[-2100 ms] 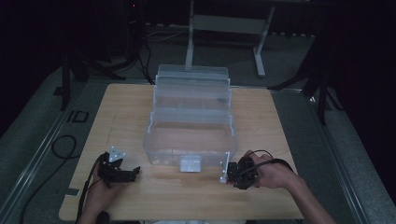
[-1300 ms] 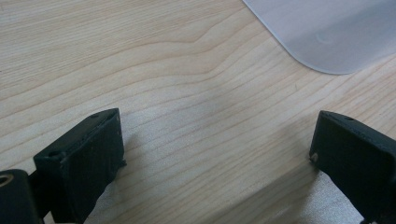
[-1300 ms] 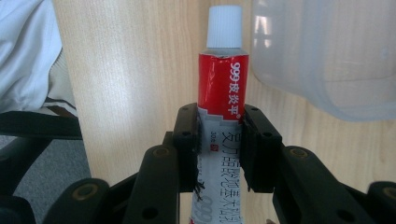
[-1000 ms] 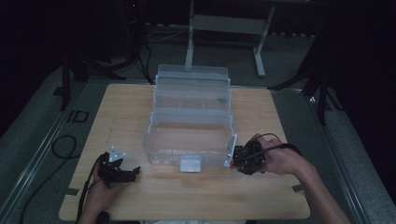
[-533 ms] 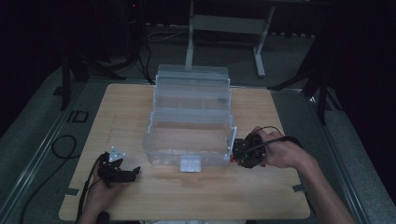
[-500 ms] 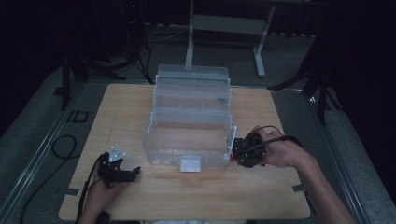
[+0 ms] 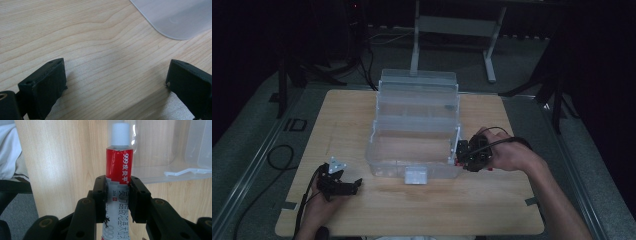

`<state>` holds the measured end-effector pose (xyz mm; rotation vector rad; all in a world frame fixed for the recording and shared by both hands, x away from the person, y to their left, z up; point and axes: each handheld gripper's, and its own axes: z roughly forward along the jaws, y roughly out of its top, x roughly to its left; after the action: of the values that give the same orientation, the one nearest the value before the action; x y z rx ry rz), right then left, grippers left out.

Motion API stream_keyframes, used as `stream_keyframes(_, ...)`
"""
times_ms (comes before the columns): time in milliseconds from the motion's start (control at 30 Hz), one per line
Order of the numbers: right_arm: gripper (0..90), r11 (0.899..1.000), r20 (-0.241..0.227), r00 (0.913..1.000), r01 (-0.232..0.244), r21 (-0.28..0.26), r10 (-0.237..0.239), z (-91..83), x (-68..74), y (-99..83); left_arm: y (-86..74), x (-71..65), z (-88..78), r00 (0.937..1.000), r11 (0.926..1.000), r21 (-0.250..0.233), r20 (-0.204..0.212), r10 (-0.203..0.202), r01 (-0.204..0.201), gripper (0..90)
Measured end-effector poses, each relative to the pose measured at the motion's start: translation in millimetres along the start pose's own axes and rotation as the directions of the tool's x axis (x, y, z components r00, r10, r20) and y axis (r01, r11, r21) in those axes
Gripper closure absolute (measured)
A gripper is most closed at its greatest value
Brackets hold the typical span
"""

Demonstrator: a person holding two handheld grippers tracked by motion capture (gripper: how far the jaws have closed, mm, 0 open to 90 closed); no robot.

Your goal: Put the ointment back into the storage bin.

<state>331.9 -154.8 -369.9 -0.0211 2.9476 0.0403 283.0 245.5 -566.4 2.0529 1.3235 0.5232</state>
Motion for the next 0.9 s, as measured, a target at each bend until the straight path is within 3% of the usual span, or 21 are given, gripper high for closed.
stream_keyframes(900, 70.0, 0.999, 0.000, 1.0000, 0.003, -0.039, -0.003, 2.1, -21.5, 22.2, 0.0, 0.1, 0.0, 1.0000, 1.0000, 0.000, -0.001, 0.001, -0.001, 3.3)
